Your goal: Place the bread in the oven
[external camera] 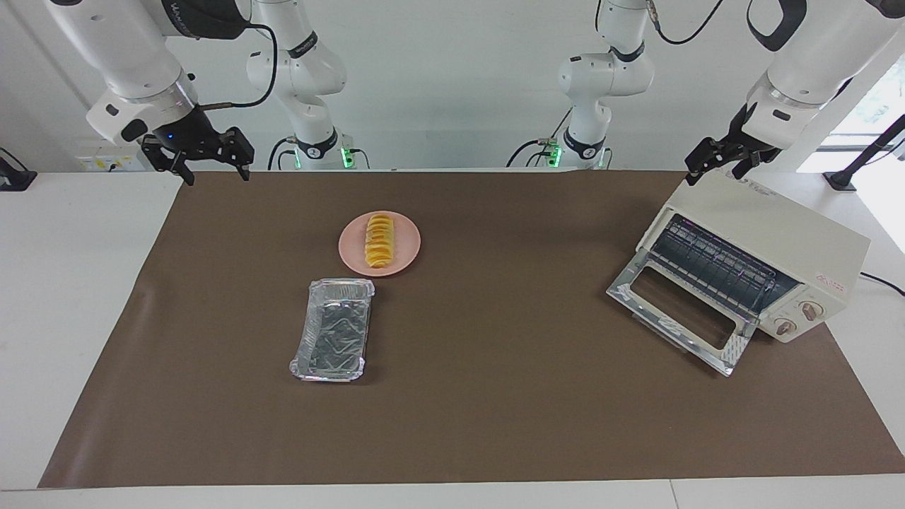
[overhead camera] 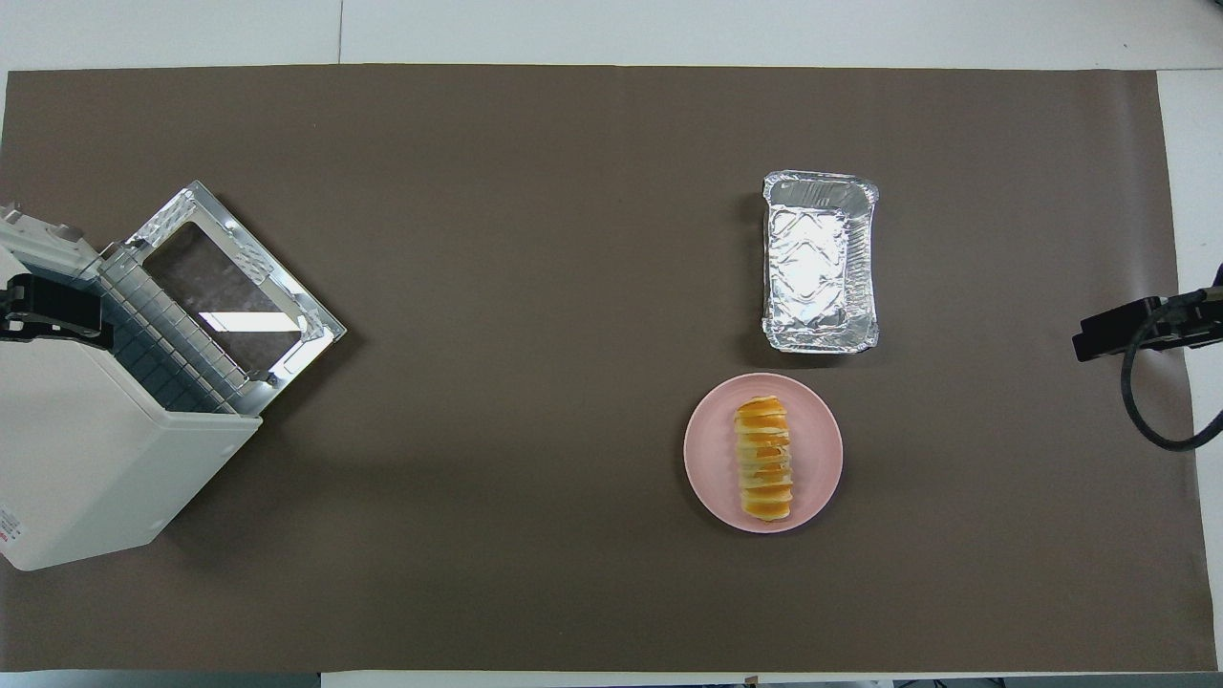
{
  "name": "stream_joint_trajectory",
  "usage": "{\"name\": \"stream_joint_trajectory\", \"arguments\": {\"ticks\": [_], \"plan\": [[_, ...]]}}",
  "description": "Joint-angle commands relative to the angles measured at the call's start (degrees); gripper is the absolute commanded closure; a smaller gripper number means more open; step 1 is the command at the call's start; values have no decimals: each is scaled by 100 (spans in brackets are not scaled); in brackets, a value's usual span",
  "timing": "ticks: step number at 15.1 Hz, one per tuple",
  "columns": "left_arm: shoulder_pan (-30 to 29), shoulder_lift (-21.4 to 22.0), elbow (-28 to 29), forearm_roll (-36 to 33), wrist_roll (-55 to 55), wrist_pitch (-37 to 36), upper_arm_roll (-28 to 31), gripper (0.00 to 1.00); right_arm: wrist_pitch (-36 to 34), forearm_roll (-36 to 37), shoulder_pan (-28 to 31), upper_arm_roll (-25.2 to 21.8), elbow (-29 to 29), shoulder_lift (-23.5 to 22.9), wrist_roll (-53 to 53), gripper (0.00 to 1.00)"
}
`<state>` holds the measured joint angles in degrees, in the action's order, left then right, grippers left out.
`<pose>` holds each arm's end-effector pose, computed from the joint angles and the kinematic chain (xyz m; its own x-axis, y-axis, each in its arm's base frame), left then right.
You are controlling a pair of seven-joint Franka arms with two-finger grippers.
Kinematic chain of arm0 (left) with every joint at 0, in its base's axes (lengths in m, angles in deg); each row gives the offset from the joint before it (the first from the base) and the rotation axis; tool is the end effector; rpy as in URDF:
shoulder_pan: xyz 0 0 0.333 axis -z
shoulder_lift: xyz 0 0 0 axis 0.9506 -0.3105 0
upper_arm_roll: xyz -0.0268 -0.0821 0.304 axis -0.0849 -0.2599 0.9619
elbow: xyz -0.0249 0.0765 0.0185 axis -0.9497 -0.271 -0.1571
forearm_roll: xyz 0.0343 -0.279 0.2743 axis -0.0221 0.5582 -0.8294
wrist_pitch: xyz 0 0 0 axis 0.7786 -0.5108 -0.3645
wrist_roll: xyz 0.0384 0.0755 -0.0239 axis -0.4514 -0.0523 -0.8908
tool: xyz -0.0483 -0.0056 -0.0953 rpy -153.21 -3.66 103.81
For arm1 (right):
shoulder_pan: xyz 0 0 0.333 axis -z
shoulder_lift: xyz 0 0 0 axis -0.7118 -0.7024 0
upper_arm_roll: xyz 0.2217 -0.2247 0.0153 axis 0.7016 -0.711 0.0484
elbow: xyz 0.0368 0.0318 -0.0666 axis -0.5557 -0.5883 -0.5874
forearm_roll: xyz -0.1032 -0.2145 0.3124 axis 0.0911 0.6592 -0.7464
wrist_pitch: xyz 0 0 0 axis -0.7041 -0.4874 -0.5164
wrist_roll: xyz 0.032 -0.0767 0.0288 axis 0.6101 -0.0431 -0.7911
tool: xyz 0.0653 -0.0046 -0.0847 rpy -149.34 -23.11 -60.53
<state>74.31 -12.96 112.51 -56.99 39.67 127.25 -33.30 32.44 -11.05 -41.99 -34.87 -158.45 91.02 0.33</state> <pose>0.5254 -0.0057 0.6201 0.9905 0.0767 -0.1139 0.0764 -0.9971 -0.0071 0.5213 -0.0201 0.6144 0.9898 0.0865 -0.1130 0.0856 -0.9963 -0.0125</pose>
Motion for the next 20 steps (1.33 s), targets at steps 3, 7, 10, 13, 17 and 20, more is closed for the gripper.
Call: {"name": "stream_joint_trajectory", "arguments": {"ticks": [3,7,10,13,17,20], "plan": [[-64,149,166,107,32,92,-35,0,0,-64,92,43,-110,78,-133,0],[-64,149,166,107,32,92,-35,0,0,-64,83,52,-171,104,-124,0],[-64,149,166,107,32,92,-35,0,87,-55,13,78,-443,244,-124,0],[-64,149,166,107,32,92,-35,0,420,-81,-215,122,-951,481,59,0],[-64,149,166,107,32,92,-35,0,1106,-99,-952,122,-1971,851,1148,0],[-64,149,166,107,32,92,-35,0,1667,-108,-1559,122,-2446,781,1983,0]]}}
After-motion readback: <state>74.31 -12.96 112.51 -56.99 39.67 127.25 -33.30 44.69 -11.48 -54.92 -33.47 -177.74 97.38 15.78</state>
